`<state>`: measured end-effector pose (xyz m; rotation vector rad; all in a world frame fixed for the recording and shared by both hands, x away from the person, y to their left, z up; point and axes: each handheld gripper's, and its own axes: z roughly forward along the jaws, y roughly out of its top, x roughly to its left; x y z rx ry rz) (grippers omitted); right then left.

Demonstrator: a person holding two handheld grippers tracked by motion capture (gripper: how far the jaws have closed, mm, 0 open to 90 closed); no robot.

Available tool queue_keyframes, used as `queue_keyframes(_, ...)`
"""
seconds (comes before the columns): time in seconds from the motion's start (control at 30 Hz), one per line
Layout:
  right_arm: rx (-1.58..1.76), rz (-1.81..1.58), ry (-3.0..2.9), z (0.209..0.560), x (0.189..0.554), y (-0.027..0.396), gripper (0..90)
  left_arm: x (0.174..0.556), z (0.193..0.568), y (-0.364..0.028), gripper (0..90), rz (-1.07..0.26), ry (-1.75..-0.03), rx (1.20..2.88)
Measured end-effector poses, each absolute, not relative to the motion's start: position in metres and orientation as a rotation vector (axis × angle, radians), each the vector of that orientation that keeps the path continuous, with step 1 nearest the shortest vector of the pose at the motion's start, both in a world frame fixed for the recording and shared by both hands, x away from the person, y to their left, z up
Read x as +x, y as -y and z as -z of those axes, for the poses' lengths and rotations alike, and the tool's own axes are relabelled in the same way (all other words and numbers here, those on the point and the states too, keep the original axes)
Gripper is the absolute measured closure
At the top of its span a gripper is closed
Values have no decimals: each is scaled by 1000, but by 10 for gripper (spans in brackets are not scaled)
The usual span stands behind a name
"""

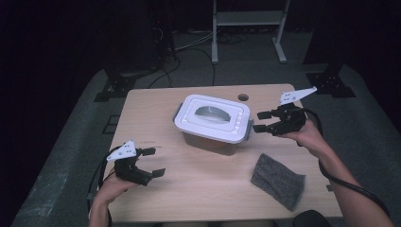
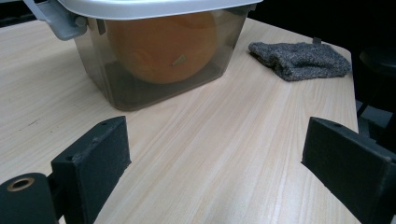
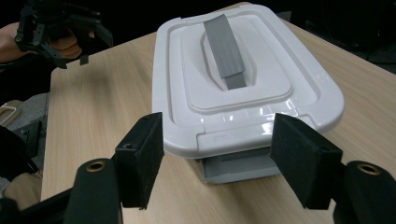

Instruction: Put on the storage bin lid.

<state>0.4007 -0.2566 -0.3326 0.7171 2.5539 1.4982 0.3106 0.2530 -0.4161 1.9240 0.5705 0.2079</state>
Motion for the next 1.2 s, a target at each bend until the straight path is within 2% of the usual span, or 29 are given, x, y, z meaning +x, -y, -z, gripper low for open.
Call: queue_keyframes(1.2, 873, -1495, -2559, 390, 368, 290, 270, 311, 417, -252, 69, -204, -571, 1933)
